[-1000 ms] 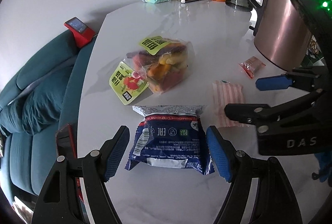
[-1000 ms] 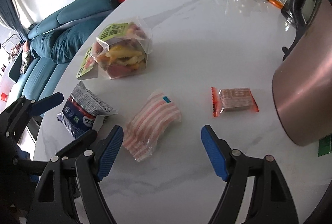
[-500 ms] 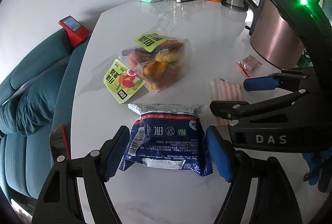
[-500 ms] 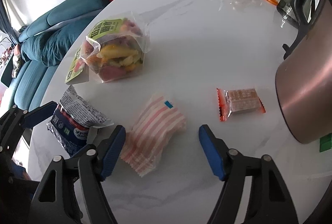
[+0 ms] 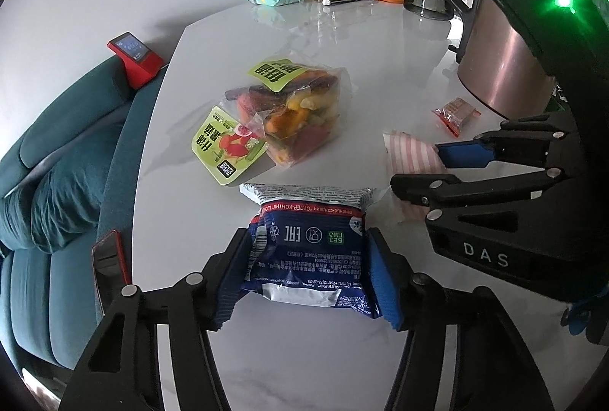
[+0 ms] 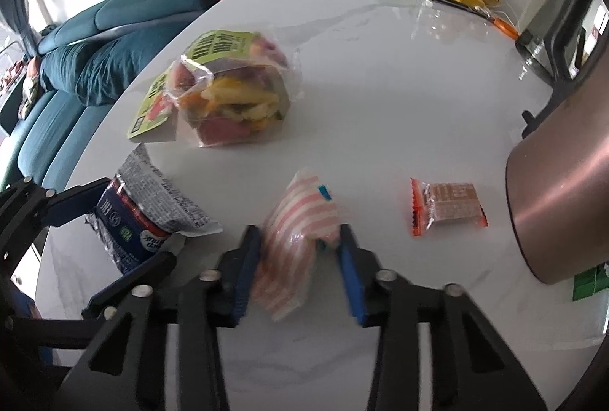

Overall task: Organize snacks
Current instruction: 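Grasp the blue-white bag with the left gripper while the right grasps the pink-striped packet, then carry the blue-white bag and pink-striped packet over the green tray, then open both grippers to drop the two snacks into the tray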

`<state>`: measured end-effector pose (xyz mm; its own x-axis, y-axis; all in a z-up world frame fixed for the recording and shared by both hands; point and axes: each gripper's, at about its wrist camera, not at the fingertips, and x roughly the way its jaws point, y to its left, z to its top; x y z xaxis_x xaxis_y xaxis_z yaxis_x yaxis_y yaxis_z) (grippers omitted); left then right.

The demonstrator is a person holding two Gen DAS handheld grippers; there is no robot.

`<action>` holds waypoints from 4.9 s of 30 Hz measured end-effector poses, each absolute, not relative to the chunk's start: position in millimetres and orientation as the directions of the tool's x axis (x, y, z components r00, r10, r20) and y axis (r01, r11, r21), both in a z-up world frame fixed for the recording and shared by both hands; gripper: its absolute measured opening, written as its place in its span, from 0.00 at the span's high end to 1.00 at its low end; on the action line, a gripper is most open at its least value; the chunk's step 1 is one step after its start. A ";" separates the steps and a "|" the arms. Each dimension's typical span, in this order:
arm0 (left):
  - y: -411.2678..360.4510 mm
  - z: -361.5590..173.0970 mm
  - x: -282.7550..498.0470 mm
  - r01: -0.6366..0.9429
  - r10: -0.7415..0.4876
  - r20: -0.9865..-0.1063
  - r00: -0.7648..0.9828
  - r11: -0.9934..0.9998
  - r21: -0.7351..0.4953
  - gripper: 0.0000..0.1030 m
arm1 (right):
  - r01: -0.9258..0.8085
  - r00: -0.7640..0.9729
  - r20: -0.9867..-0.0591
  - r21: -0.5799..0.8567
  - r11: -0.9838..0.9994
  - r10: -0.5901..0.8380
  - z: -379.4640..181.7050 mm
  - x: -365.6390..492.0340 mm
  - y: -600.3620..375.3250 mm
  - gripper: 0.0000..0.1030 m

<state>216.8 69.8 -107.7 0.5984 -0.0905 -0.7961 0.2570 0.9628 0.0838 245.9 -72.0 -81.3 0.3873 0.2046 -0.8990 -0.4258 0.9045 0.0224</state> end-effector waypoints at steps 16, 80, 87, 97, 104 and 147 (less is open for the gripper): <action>66.0 -108.0 213.4 0.266 -0.075 -0.788 0.611 0.957 0.115 0.50 | -0.442 0.431 -0.873 0.016 0.897 0.228 -59.4 234.4 -80.4 1.00; -418.0 14.7 210.8 0.476 -0.191 -0.734 0.652 0.856 0.200 0.50 | -0.305 0.625 -0.759 -0.020 0.952 0.185 57.0 243.8 -565.7 1.00; -443.8 -6.2 261.8 0.441 -0.171 -0.753 0.636 0.881 0.173 0.50 | -0.275 0.625 -0.759 0.003 0.961 0.181 33.5 307.8 -579.7 1.00; -446.8 -47.4 320.4 0.377 -0.111 -0.779 0.617 0.911 0.168 0.50 | -0.288 0.586 -0.791 0.000 0.958 0.177 -20.1 367.8 -573.1 1.00; -448.4 -67.8 328.3 0.380 -0.109 -0.799 0.591 0.911 0.157 0.50 | -0.308 0.553 -0.810 0.016 0.951 0.193 -46.9 387.0 -561.7 1.00; -443.8 -60.4 328.1 0.325 -0.082 -0.749 0.657 0.928 0.183 0.35 | -0.319 0.561 -0.788 0.076 0.945 0.253 -39.3 375.6 -555.9 0.73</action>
